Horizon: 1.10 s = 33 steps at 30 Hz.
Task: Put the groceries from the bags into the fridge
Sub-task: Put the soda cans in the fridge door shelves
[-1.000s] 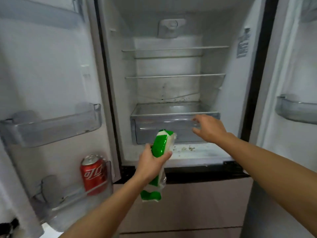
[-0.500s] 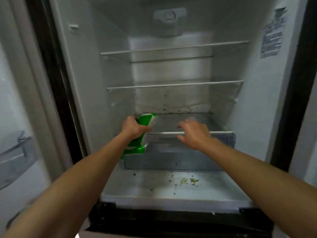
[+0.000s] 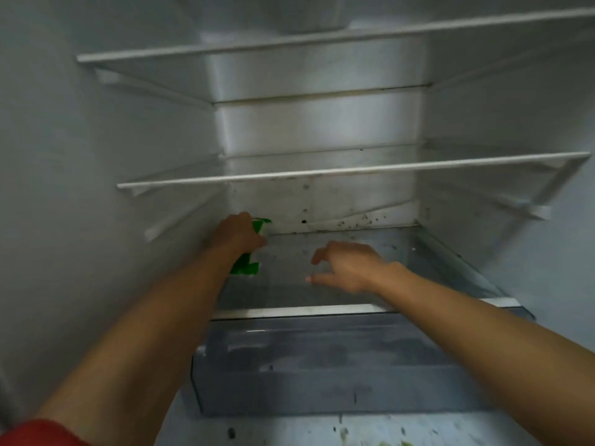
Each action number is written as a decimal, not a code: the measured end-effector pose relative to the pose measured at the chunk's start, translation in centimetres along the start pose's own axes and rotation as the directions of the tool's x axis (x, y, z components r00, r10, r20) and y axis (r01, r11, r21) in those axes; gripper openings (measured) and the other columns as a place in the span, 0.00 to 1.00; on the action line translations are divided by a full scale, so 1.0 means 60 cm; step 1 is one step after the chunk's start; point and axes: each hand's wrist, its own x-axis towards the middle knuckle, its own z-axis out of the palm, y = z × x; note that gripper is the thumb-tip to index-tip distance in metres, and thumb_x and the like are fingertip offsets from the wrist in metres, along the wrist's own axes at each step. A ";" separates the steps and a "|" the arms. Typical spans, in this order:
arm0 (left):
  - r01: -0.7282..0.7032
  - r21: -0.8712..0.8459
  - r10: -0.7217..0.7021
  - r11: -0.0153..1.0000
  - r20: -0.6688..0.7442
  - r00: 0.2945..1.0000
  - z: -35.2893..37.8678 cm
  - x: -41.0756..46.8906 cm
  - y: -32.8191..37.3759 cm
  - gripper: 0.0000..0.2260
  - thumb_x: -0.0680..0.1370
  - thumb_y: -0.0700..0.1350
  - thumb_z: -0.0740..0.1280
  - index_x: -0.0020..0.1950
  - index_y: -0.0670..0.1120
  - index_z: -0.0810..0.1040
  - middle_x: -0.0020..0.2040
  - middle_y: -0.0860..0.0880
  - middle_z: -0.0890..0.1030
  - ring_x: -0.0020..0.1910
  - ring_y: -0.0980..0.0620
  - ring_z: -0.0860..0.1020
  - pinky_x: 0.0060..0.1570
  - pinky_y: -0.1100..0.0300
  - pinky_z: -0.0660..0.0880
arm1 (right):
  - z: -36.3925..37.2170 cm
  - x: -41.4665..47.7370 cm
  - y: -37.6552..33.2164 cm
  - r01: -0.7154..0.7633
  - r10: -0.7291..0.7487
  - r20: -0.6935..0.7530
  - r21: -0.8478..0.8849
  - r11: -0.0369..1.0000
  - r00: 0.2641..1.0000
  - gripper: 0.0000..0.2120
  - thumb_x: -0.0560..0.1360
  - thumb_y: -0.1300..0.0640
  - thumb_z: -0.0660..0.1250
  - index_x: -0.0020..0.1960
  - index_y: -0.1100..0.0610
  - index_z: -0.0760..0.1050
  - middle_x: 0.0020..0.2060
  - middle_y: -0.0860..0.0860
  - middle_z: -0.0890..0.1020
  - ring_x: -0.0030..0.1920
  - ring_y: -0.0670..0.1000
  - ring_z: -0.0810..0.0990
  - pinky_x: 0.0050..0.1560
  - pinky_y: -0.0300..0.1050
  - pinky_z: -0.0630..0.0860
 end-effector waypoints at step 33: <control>0.029 0.365 0.078 0.930 -0.274 0.958 -0.075 -0.557 -0.050 0.14 0.77 0.52 0.62 0.57 0.45 0.77 0.54 0.40 0.80 0.53 0.37 0.77 0.46 0.51 0.73 | -0.008 -0.204 -0.188 0.242 -0.234 -0.396 -0.031 0.970 0.888 0.19 0.78 0.44 0.58 0.60 0.56 0.75 0.58 0.58 0.78 0.57 0.61 0.78 0.52 0.53 0.74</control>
